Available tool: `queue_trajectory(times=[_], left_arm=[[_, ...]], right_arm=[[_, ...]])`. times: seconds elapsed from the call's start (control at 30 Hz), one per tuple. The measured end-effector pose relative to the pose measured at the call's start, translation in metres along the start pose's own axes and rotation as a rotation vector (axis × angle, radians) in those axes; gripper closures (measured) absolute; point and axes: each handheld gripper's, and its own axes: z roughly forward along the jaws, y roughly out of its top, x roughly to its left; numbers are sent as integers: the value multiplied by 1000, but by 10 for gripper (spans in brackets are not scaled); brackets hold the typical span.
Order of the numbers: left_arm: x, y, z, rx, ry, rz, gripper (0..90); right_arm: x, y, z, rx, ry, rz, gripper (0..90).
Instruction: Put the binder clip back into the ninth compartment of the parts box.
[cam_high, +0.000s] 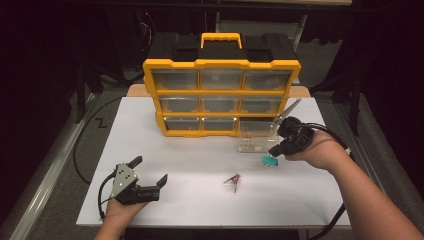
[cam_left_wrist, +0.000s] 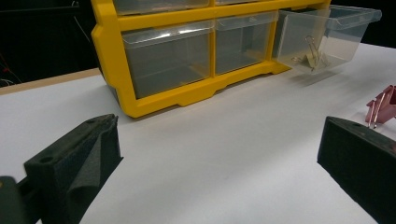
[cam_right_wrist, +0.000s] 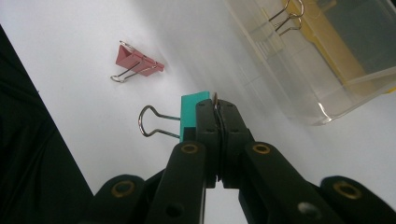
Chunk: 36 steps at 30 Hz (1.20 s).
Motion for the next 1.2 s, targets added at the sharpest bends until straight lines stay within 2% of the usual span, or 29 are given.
queue_trajectory(times=[0.8, 1.2], left_arm=[[0, 0, 0, -2, -5, 2, 2], [0, 0, 1, 2, -8, 4, 3]], right_arm=[[-5, 16, -15, -4, -5, -3, 900], [-9, 25, -27, -8, -23, 0, 900]])
